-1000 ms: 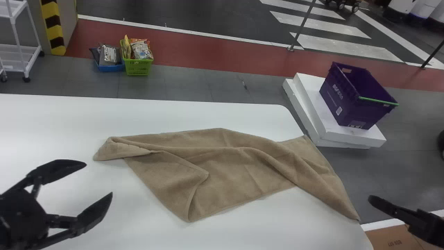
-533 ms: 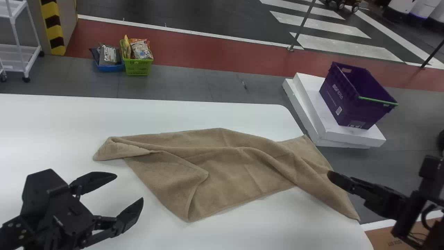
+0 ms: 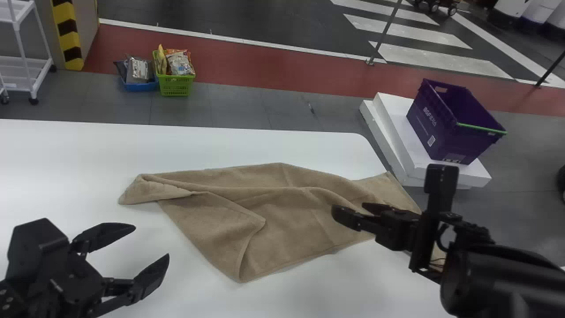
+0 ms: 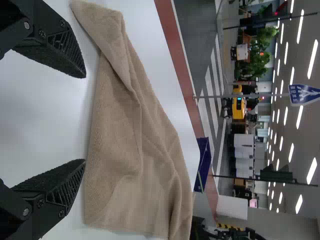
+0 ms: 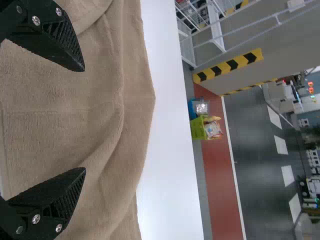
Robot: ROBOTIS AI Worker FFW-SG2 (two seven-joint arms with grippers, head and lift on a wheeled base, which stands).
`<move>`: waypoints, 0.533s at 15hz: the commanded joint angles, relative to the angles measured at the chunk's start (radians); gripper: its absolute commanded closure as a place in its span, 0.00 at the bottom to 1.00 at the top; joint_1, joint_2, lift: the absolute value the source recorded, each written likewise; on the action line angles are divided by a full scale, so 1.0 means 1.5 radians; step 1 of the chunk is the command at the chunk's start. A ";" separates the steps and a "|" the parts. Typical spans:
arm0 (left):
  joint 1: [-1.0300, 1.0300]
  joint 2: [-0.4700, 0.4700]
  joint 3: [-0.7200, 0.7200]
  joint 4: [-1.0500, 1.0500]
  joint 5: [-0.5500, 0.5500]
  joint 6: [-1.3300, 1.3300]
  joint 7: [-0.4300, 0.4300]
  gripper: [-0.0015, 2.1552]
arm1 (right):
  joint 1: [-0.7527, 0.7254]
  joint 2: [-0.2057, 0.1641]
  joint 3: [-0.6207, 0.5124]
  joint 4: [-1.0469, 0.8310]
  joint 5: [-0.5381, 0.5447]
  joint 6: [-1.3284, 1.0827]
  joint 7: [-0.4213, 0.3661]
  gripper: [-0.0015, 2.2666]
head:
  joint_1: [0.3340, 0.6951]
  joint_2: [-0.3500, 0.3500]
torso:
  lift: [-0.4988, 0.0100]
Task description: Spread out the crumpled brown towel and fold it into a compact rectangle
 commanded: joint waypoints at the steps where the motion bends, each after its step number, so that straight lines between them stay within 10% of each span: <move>1: 0.004 0.001 0.011 -0.001 0.002 0.000 -0.003 0.12 | -0.005 0.011 0.070 0.027 0.022 -0.028 -0.012 0.05 | 1.00 0.01 | 0.73; 8: 0.010 0.004 0.035 -0.009 0.005 -0.010 -0.021 0.12 | -0.025 0.027 0.182 0.093 0.090 -0.052 -0.036 0.08 | 1.00 0.23 | 0.73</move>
